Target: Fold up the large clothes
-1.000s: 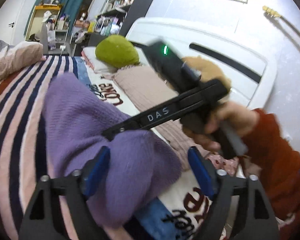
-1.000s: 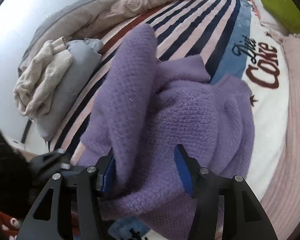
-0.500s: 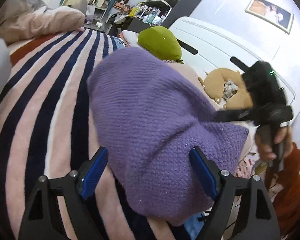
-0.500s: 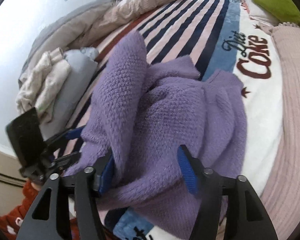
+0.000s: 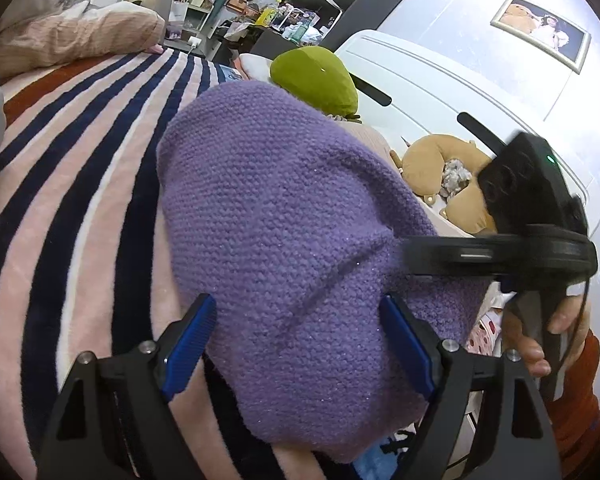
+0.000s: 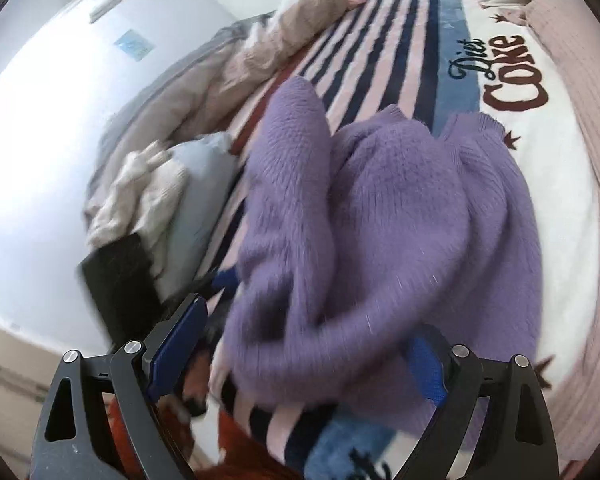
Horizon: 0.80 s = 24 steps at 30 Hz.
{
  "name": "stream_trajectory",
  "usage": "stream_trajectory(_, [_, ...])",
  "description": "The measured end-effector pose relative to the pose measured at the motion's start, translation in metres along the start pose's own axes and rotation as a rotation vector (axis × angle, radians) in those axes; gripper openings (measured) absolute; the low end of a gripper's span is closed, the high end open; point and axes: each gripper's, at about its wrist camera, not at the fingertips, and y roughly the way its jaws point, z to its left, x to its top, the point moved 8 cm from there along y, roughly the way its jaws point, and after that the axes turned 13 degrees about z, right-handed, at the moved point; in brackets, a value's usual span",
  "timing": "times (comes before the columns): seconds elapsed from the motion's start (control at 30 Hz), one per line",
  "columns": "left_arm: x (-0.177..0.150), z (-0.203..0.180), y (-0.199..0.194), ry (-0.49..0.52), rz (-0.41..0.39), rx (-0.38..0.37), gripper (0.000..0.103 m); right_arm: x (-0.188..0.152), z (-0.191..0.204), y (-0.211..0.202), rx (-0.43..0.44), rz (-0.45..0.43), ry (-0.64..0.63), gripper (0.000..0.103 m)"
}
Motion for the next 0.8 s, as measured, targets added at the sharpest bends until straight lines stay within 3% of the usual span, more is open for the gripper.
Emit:
stream_trajectory(0.07, [0.002, 0.002, 0.001, -0.008, -0.002, 0.008, 0.082, 0.009, -0.002, 0.010, -0.031, 0.000, 0.024, 0.031])
stream_trajectory(0.1, [0.003, 0.001, 0.001, -0.013, -0.003, -0.002, 0.081, 0.011, -0.002, 0.010, -0.024, -0.009, 0.029, 0.028])
stream_trajectory(0.17, [0.003, -0.008, -0.004, -0.008, -0.004, -0.055, 0.080, 0.012, 0.001, -0.001, -0.026, -0.059, 0.000, 0.013])
stream_trajectory(0.23, [0.004, -0.028, -0.012, 0.049, -0.005, -0.093, 0.079, 0.006, -0.001, -0.022, -0.058, -0.129, -0.033, 0.011])
stream_trajectory(0.3, [0.007, -0.042, -0.019, 0.107, -0.013, -0.061, 0.081, -0.001, -0.010, -0.040, -0.070, -0.171, -0.036, 0.011])
stream_trajectory(0.43, [0.013, -0.057, -0.022, 0.126, -0.008, -0.042, 0.102, -0.025, -0.050, -0.080, -0.055, -0.232, 0.027, 0.011])
stream_trajectory(0.5, [0.013, -0.056, -0.014, 0.121, 0.024, -0.034, 0.102, -0.040, -0.074, -0.089, -0.058, -0.230, 0.064, 0.011])
stream_trajectory(0.67, [-0.001, -0.051, 0.021, 0.074, 0.140, -0.044, 0.102, -0.069, -0.114, -0.067, -0.064, -0.194, 0.136, 0.011])
stream_trajectory(0.8, [-0.011, -0.045, 0.046, 0.022, 0.207, -0.077, 0.102, -0.072, -0.121, -0.051, -0.099, -0.196, 0.133, 0.011])
